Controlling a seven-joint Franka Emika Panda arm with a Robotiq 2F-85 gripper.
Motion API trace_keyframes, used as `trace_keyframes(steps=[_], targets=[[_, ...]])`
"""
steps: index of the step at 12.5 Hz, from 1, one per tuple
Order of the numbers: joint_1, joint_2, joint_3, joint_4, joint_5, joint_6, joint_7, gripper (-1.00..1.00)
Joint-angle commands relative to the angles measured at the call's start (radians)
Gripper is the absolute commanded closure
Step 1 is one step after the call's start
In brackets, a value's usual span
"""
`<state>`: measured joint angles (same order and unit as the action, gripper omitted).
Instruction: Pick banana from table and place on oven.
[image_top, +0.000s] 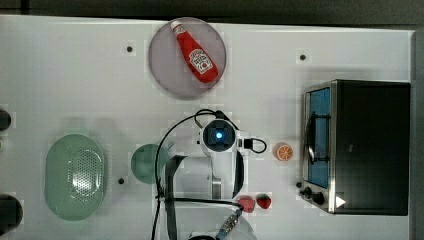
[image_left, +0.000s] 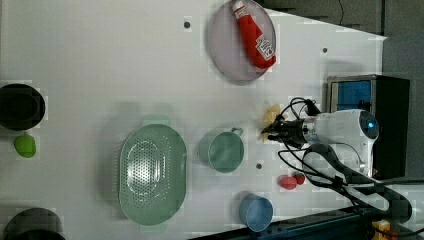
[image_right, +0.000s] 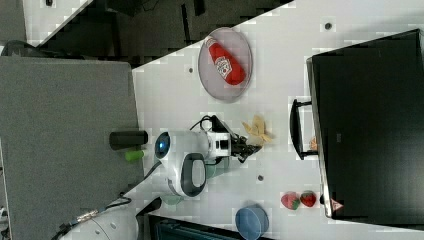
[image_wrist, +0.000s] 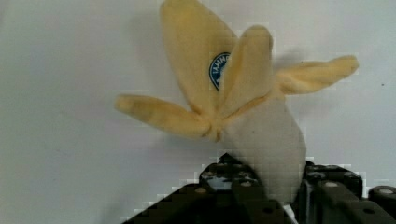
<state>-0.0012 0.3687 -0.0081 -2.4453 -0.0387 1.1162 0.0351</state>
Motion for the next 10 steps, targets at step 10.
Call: trace_keyframes(steps=[10], targets=[[-0.020, -0.507, -0.028, 0.292, 0.011, -0.641, 0.035, 0.50]])
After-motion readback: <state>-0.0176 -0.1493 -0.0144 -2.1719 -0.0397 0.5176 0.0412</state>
